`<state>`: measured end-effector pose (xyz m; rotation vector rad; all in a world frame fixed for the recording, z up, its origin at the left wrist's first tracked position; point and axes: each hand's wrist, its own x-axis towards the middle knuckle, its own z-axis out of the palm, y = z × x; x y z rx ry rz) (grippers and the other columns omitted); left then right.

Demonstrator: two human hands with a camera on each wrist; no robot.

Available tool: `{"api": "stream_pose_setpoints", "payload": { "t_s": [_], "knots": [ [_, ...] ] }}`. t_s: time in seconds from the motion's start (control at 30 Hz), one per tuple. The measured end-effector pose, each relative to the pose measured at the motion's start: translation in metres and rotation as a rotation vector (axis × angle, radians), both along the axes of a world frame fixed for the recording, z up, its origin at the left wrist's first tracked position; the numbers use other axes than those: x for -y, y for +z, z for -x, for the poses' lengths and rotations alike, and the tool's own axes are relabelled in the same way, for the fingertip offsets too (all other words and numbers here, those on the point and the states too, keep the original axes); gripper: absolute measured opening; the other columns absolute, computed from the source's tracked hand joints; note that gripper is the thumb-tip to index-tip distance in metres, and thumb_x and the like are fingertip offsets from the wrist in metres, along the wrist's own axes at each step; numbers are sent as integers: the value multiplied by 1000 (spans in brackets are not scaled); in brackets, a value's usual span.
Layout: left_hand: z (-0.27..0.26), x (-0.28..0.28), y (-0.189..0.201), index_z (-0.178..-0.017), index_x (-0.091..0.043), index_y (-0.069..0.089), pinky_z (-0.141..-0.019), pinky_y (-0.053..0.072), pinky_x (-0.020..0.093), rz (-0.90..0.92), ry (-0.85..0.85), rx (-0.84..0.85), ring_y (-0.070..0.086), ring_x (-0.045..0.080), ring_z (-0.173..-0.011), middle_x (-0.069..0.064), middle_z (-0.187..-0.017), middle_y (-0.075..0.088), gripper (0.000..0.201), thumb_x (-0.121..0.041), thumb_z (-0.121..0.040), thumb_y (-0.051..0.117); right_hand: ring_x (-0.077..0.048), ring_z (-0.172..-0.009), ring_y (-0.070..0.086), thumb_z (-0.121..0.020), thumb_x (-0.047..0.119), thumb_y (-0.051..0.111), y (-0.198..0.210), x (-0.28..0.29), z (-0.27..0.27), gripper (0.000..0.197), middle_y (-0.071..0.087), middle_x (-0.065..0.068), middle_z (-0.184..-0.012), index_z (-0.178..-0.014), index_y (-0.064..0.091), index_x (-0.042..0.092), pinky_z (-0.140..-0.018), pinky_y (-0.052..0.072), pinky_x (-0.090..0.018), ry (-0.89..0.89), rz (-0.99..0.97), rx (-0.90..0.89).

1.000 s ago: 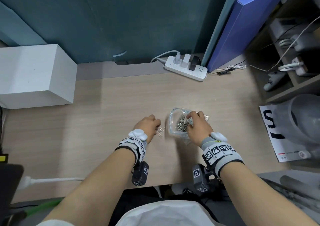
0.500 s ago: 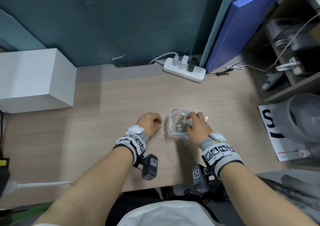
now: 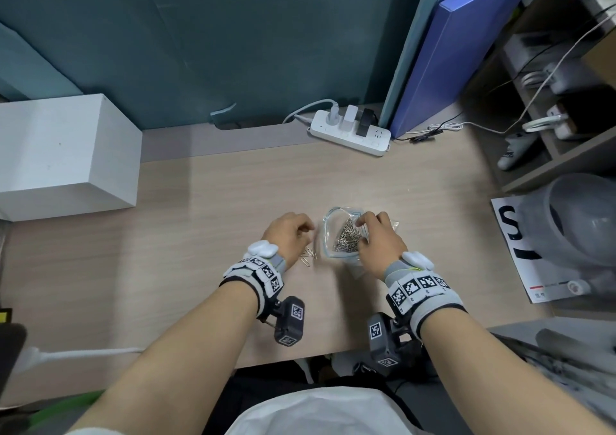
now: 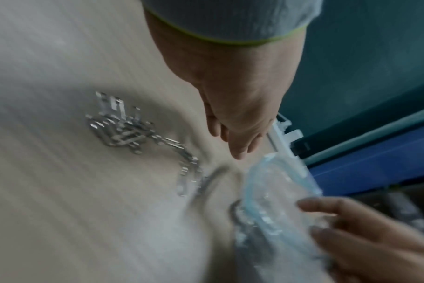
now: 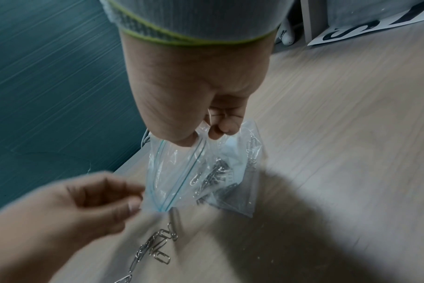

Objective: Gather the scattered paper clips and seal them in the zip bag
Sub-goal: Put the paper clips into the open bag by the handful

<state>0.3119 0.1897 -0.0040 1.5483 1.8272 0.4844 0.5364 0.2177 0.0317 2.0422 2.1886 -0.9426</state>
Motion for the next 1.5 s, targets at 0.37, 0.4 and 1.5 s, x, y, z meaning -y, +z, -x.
{"api": "stream_pose_setpoints", "payload": {
  "t_s": [0.37,0.4,1.5],
  "knots": [
    [9,12,-27,-89,-30,70,-83,50,39,47,-418,-235,52,19,-100,-11,-101,61,13,-22,-81,75,-33,-89,63,-92,13,53,-7,7,-7,34,44,1,-125,-120,50,32,-76,52,-42,18,10,15],
    [14,13,-27,-88,-29,68,-81,51,40,55,-403,-250,51,18,-99,-12,-99,60,11,-22,-82,73,-33,-89,63,-92,13,53,-7,7,-7,34,44,1,-125,-119,50,32,-76,52,-42,22,9,13],
    [51,43,-14,-89,-24,61,-71,50,34,112,-185,-245,56,22,-81,-7,-91,54,16,-9,-88,64,-31,-57,65,-92,1,43,2,8,28,42,39,14,-114,-111,48,39,-51,59,-43,81,69,-72]
  ]
}}
